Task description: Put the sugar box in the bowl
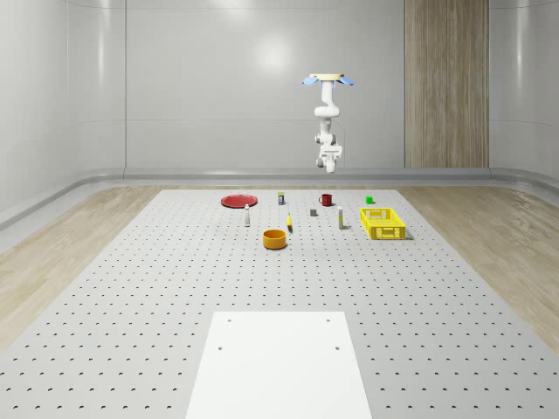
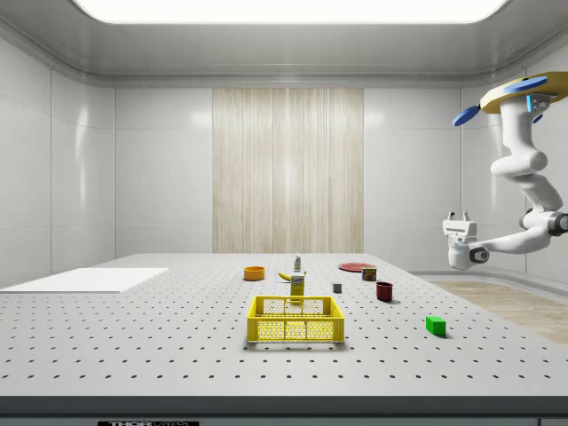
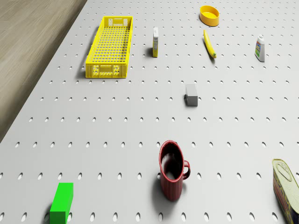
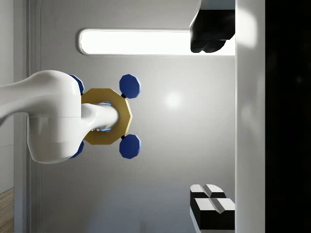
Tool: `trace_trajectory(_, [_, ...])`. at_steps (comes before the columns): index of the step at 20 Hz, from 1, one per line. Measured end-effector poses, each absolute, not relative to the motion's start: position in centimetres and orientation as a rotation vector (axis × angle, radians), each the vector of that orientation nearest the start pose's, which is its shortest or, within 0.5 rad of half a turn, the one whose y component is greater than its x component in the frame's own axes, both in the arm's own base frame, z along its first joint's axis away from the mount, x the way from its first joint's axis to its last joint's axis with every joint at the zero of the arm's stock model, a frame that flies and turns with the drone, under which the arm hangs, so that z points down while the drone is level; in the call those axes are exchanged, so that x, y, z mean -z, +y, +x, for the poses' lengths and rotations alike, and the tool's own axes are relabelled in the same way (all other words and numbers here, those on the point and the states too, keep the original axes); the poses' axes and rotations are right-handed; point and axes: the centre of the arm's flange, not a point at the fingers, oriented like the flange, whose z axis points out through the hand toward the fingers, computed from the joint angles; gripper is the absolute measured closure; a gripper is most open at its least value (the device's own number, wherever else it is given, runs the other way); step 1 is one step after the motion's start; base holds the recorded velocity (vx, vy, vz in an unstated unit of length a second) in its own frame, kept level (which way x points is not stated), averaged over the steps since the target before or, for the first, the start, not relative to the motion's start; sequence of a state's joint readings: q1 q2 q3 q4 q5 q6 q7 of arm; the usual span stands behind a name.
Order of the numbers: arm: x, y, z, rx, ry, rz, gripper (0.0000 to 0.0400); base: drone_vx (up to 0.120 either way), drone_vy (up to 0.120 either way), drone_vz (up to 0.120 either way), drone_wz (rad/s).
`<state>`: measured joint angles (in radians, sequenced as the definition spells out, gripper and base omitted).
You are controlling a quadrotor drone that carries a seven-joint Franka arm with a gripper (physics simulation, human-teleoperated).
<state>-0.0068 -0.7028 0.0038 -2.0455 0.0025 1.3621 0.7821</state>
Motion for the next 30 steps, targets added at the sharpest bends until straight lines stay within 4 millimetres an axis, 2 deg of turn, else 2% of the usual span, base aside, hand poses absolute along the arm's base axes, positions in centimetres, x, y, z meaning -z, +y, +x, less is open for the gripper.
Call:
trace_trajectory(20, [-69.13,0.04,30.29,0.053,1.199,-2.894,0.0000,0.002,0.000,0.000,0.000])
trace_trajectory(30, [-69.13,0.24,30.21,0.076,1.204,-2.907,0.0000,0.120,0.000,0.000,0.000])
